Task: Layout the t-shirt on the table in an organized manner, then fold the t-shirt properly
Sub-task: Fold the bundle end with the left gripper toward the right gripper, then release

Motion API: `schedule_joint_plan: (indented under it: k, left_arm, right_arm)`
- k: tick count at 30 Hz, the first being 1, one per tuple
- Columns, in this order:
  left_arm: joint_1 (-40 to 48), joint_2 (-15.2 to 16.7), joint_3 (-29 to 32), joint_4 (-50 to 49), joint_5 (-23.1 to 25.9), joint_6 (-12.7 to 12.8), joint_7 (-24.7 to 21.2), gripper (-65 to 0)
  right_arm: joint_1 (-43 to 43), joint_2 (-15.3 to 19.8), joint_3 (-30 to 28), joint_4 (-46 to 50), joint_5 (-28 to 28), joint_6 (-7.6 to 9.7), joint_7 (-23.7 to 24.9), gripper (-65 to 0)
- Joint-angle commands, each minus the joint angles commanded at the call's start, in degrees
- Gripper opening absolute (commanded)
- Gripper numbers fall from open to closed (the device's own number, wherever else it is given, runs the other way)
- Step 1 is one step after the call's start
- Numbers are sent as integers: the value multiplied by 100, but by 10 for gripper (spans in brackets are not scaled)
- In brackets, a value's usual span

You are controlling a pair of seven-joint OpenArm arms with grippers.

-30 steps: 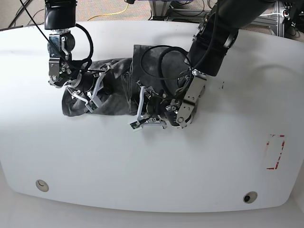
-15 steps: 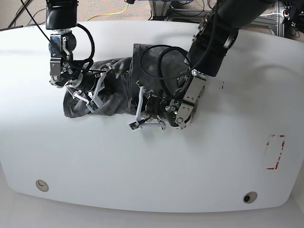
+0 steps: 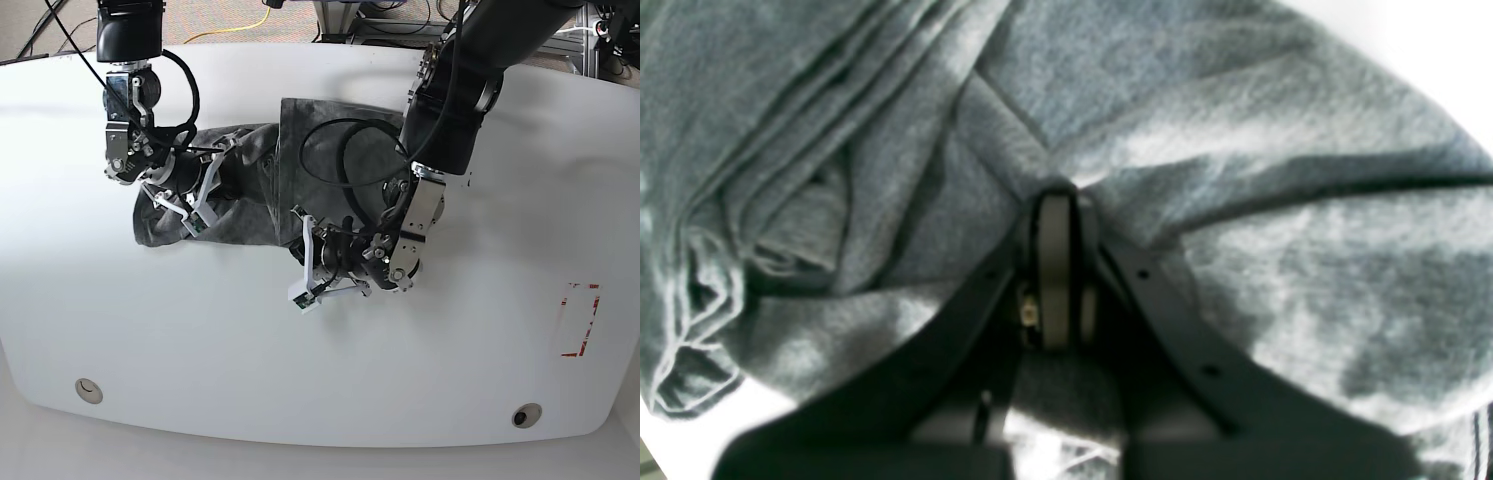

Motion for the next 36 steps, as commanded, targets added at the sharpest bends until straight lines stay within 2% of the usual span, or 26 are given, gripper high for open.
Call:
schedule_joint_plan:
  k: [6, 11, 15, 19, 23, 26, 28, 32, 36]
  left_arm:
    - [-79, 0, 0, 0, -18, -18, 44, -582]
    - [-53, 0, -105, 369, -26, -18, 431, -476]
    - [158, -43, -686, 1178, -26, -26, 976, -400]
    - [457, -236, -1020, 1987, -35, -70, 1398, -344]
    - [703, -579, -1152, 2611, -378, -488, 1890, -294]
    - [844, -781, -1187, 2840, -668, -488, 2163, -301]
    - [993, -1045, -1196, 3077, -914, -488, 2409, -304]
    - [1354, -1432, -1196, 3490, -1108, -488, 2453, -303]
    - [1688, -1643, -1248, 3727, -1116, -488, 2488, -301]
  right_arm:
    - [0, 0, 0, 0, 0, 0, 0, -633]
    - [9, 9, 0, 0, 0, 0, 0, -633]
    - [9, 9, 0, 0, -9, 0, 0, -633]
    - [18, 9, 0, 0, -9, 0, 0, -633]
    - [18, 9, 0, 0, -9, 0, 0, -633]
    - [18, 9, 0, 0, -9, 0, 0, -633]
    - [26, 9, 0, 0, -9, 0, 0, -633]
    - [26, 9, 0, 0, -9, 0, 0, -633]
    - [18, 9, 0, 0, -9, 0, 0, -633]
